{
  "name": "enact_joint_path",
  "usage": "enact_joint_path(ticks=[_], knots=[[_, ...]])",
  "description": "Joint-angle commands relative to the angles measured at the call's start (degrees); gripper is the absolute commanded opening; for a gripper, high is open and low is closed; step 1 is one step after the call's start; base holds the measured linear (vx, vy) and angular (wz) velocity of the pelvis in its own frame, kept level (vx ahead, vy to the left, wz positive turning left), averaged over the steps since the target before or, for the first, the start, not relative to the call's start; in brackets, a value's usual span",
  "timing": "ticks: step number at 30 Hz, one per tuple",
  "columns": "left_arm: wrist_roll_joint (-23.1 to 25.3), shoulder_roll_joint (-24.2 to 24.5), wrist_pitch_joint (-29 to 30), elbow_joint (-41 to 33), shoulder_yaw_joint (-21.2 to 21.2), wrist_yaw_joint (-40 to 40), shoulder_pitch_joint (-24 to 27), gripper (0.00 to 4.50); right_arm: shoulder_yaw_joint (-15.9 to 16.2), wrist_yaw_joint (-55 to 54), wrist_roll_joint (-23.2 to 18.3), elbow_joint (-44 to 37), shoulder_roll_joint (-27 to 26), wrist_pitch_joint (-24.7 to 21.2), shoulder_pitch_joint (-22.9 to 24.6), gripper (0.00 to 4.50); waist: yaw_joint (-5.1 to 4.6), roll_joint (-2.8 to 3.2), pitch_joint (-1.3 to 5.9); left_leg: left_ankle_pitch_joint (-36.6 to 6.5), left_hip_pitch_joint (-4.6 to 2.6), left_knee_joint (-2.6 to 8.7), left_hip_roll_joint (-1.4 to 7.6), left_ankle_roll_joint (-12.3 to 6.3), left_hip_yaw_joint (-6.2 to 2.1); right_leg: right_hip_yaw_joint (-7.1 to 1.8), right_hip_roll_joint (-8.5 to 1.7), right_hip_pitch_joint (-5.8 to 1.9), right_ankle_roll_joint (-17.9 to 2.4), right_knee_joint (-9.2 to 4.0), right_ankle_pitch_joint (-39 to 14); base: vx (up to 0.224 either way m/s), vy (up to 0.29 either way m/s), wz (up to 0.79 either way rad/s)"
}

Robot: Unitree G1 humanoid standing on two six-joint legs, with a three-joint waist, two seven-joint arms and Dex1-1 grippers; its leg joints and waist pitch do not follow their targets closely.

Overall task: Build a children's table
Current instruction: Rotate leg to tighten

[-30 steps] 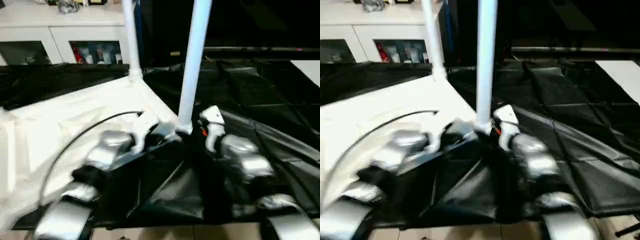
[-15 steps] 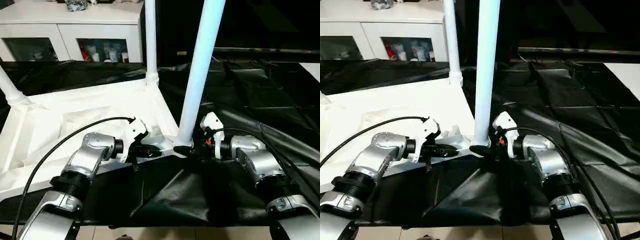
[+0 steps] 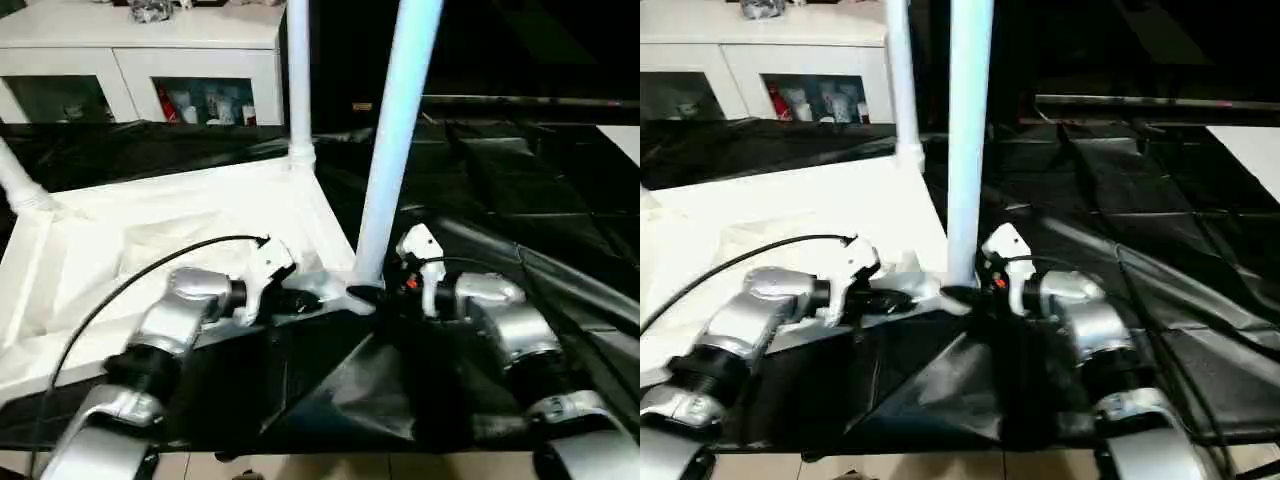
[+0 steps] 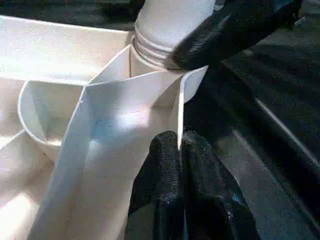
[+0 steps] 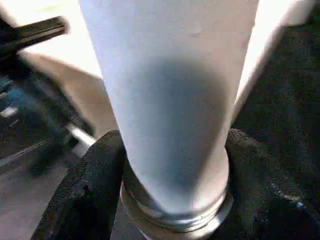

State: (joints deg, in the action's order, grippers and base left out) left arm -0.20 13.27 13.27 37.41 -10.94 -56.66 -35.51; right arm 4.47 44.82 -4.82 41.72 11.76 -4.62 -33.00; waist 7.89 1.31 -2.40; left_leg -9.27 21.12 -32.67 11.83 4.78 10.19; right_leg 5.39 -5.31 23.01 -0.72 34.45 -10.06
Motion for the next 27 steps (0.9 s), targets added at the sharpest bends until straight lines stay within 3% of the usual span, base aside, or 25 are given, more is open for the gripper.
enact_joint_path(ticks=[1, 6, 7, 8, 9, 12, 13, 15, 16, 18, 20, 27], knots=[[-0.03, -2.63, 0.2, 1.94, 1.57, 6.45, -2.0, 0.0, 0.92, -5.79, 2.2, 2.42, -2.02, -1.74, 1.16, 2.69, -0.45, -0.97, 3.34, -13.03, -0.82, 3.63, 1.29, -1.77, -0.15, -2.83, -3.4, -2.51, -9.08, -4.72, -18.05, 0.0, 0.0, 0.0], [1.05, -5.7, 0.98, 5.15, 2.43, 14.02, -4.07, 0.0, -0.86, -15.19, 2.54, 3.71, -5.24, -3.54, 1.05, 2.68, -0.43, -1.02, 3.35, -14.08, -0.81, 3.76, 1.23, -1.42, -0.28, -2.81, -3.48, -2.58, -7.99, -4.96, -19.43, 0.0, 0.0, 0.0], [1.8, -7.74, 0.91, 7.04, 2.45, 18.33, -5.38, 0.0, -1.54, -20.3, 2.57, 4.54, -7.82, -5.33, 0.44, 2.68, -0.36, -0.4, 3.42, -14.23, -0.82, 3.78, 1.26, -1.28, -0.39, -2.79, -3.53, -2.66, -8.0, -4.87, -19.35, 0.0, 0.0, 0.0], [2.08, -9.38, 0.86, 8.49, 2.59, 21.5, -6.36, 0.0, -1.74, -24.13, 2.9, 5.3, -9.77, -5.86, -0.25, 2.68, -0.7, -0.32, 3.17, -15.12, -1.08, 3.89, 1.27, -0.65, -0.23, -2.96, -3.26, -2.08, -7.87, -5.28, -19.72, 0.0, 0.0, 0.0], [2.32, -11.28, 0.66, 9.91, 2.34, 23.76, -7.36, 0.0, -1.27, -27.14, 3.47, 6.15, -12.12, -5.45, -1.52, 2.68, -0.68, -0.55, 3.22, -15.79, -1.19, 3.92, 1.14, -0.35, -0.34, -2.77, -3.27, -2.29, -7.72, -5.31, -20.68, 0.0, 0.0, 0.0], [2.64, -11.58, -0.34, 10.33, 1.82, 22.67, -7.61, 0.0, -0.63, -26.0, 4.11, 6.38, -12.72, -3.14, -2.57, 2.68, -0.61, -0.38, 3.36, -16.53, -0.97, 3.88, 1.02, -0.6, -0.42, -2.74, -3.53, -2.48, -6.66, -5.6, -22.02, 0.0, 0.0, 0.0], [2.72, -11.05, -0.55, 9.98, 1.61, 21.64, -7.37, 0.0, -0.73, -23.62, 3.45, 5.72, -12.38, -1.71, -2.55, 2.68, -0.53, -0.61, 3.45, -16.05, -0.82, 3.89, 1.07, -0.99, -0.44, -2.75, -3.52, -2.58, -6.5, -5.46, -21.14, 0.0, 0.0, 0.0], [2.71, -10.91, -0.71, 10.16, 1.62, 21.49, -7.4, 0.0, -0.83, -23.09, 3.23, 5.41, -12.31, -1.19, -2.48, 3.23, -0.48, -0.49, 3.5, -15.34, -0.74, 3.86, 1.1, -1.38, -0.4, -2.78, -3.45, -2.58, -6.82, -5.29, -19.53, 0.0, 0.0, 0.0], [2.53, -10.39, -0.73, 9.97, 1.55, 20.3, -7.2, 0.0, -1.14, -21.37, 2.5, 4.65, -11.85, -0.41, -2.28, 3.39, -0.46, -0.82, 3.5, -14.99, -0.66, 3.84, 1.07, -1.64, -0.34, -2.74, -3.42, -2.66, -6.99, -5.24, -18.88, 0.0, 0.0, 0.0], [2.25, -9.46, -0.8, 9.62, 1.38, 17.96, -6.93, 0.0, -1.77, -18.99, 1.12, 3.65, -10.87, 0.02, -2.17, 3.47, -0.44, -0.71, 3.48, -14.63, -0.38, 3.87, 1.09, -1.96, -0.42, -2.7, -3.54, -2.86, -6.92, -5.14, -18.93, 0.0, 0.0, 0.0], [1.98, -7.8, -0.83, 8.85, 0.83, 13.99, -6.37, 0.0, -1.22, -14.14, 0.71, 2.45, -8.09, 0.05, -2.33, 3.66, -0.47, -0.78, 3.47, -14.83, -0.56, 3.83, 1.07, -2.19, -0.36, -2.68, -3.42, -2.76, -7.09, -5.18, -18.86, 0.0, 0.0, 0.0], [1.08, -2.21, -0.17, 4.78, -1.6, 2.0, -4.01, 0.0, 1.3, 1.68, 0.39, -0.82, 1.22, 0.22, -2.02, 3.83, -0.89, -0.49, 3.81, -11.32, -0.15, 3.4, 1.31, -3.72, -0.37, -2.52, -3.3, -3.31, -10.2, -4.17, -11.79, 0.0, 0.0, 0.0]])
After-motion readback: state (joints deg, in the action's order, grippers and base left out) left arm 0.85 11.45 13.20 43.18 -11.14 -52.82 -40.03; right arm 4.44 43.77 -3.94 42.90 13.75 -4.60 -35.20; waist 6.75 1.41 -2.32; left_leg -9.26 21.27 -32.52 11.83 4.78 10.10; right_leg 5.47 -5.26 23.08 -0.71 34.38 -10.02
